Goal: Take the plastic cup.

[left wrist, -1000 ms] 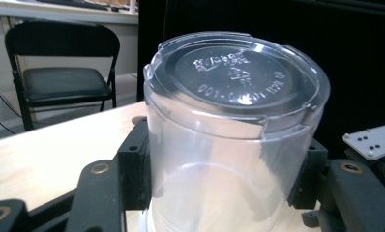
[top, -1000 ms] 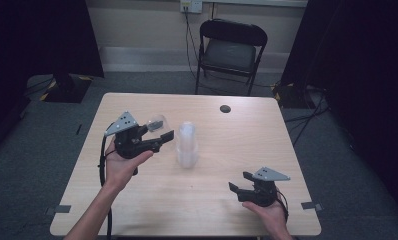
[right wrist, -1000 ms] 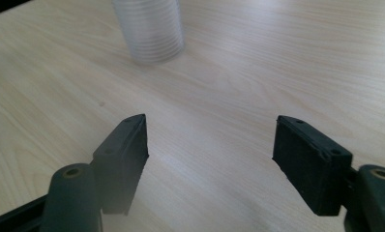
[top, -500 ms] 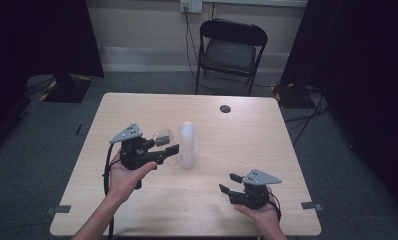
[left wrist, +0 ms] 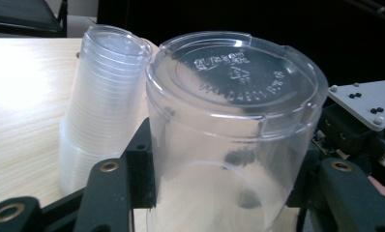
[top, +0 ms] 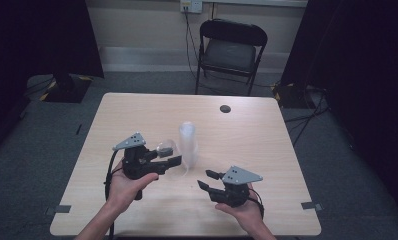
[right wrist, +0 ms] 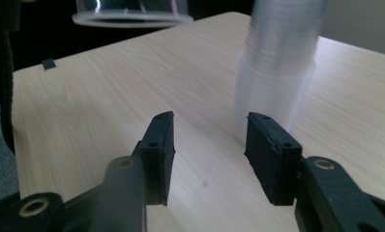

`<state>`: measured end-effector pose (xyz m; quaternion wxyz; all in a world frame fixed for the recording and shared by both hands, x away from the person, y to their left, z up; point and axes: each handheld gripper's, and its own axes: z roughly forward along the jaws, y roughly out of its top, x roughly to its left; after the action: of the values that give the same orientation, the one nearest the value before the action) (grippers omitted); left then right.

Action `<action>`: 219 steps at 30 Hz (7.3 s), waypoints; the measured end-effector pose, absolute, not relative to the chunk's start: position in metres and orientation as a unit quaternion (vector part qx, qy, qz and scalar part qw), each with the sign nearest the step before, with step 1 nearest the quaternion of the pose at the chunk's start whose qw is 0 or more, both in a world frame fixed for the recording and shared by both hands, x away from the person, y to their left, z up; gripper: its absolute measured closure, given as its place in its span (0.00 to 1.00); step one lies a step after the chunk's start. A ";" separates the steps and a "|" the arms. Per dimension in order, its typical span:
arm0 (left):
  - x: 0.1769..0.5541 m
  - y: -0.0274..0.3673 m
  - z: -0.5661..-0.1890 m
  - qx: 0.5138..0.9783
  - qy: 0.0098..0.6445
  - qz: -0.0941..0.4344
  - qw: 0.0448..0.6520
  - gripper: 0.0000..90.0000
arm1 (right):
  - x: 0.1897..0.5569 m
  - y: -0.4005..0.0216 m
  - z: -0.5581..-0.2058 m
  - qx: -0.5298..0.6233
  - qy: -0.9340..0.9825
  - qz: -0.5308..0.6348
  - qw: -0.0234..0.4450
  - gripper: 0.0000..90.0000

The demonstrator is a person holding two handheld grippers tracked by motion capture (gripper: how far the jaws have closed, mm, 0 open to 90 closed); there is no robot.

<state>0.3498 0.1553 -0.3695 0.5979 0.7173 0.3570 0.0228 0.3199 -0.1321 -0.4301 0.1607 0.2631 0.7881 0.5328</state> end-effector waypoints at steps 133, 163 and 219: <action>0.338 0.165 -0.379 0.766 0.299 0.064 0.565 0.27 | 0.351 -0.111 -0.416 0.265 0.790 0.552 0.044 1.00; 0.325 0.141 -0.425 0.861 0.158 0.131 0.465 0.19 | 0.371 -0.107 -0.420 0.292 0.844 0.447 -0.052 1.00; 0.314 0.122 -0.441 0.868 0.082 0.207 0.443 0.28 | 0.390 -0.062 -0.423 0.321 0.881 0.329 -0.116 1.00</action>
<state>0.3144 0.1217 -0.4411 0.4433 0.8682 0.0823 0.2071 0.3901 -0.0618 -0.4230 -0.1161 0.3207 0.8806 0.3290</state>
